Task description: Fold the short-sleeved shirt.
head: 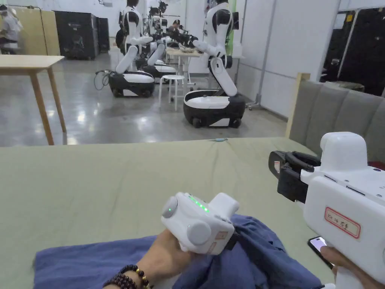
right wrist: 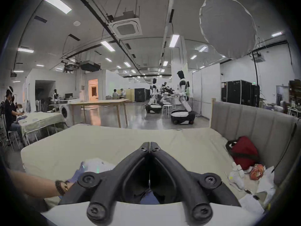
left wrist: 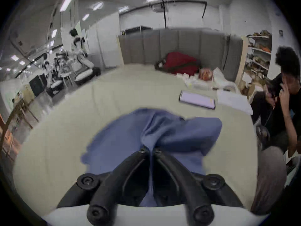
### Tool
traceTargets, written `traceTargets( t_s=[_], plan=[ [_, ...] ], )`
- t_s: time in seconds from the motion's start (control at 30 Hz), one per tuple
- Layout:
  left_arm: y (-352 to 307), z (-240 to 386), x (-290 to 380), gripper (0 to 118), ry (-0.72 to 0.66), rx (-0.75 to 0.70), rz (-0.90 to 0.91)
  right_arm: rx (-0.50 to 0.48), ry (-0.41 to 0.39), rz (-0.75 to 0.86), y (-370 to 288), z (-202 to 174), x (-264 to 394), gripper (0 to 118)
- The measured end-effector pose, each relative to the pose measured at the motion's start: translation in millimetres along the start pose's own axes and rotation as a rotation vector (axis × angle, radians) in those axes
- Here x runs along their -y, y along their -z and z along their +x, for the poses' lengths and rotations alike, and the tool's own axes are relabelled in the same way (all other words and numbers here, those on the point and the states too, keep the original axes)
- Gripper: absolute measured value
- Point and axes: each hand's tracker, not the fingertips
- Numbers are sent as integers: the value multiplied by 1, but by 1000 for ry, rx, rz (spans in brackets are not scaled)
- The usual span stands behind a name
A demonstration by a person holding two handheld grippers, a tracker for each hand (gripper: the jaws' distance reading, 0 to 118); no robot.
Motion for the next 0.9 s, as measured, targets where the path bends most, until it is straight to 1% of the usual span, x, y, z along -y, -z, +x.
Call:
traceTargets(
  t_s=[0.1,0.2,0.23,0.27,0.3,0.33,0.37,0.4,0.43,0.47,0.5,0.53,0.57,0.6,0.63,0.73,0.77,0.8,0.83,0.87,0.9],
  plan=[
    [31,9,37,0,-29,2,-83,13,4,-15,3,9,7,0],
    [39,12,49,0,-45,-16,-94,19,7,-30,5,14,11,0],
    [35,8,44,5,-48,-19,-87,19,6,-31,4,14,12,0],
    [25,4,36,26,-56,-55,-42,21,4,-32,4,13,11,0],
    [14,0,26,58,-70,-64,26,23,3,-31,4,14,11,0],
    [-2,-7,14,100,-106,-64,95,23,3,-29,3,13,10,0],
    [-20,-17,0,118,-158,-48,138,22,7,-24,2,11,8,0],
    [-38,-24,-8,116,-196,-56,163,20,13,-20,1,10,7,0],
    [-67,-30,-11,117,-229,-58,193,16,21,-17,0,8,6,0],
    [-94,-40,-26,117,-214,-69,307,14,27,-12,-3,5,5,0],
    [-119,-46,-26,117,-229,-103,325,9,29,-9,-5,2,5,0],
    [-148,-54,-21,117,-228,-170,350,6,28,-10,-7,-1,4,0],
    [-177,-62,-12,117,-228,-214,409,10,16,-16,-11,-7,4,0],
    [-198,-64,0,117,-290,-215,442,17,6,-17,-14,-11,5,0],
    [-224,-65,27,117,-336,-274,466,19,4,-16,-18,-15,8,0],
    [-286,-67,88,115,-482,-339,484,2,23,-19,-29,-26,20,0],
    [-306,-65,113,107,-512,-391,496,2,28,-24,-31,-31,27,0],
    [-320,-63,130,93,-533,-435,514,3,29,-29,-33,-35,34,0],
    [-337,-60,152,64,-535,-504,497,5,30,-42,-35,-39,41,0],
    [-350,-57,169,2,-534,-575,488,4,33,-49,-38,-44,48,0],
    [-358,-54,181,0,-535,-634,482,0,36,-54,-41,-47,53,0]
  ],
)
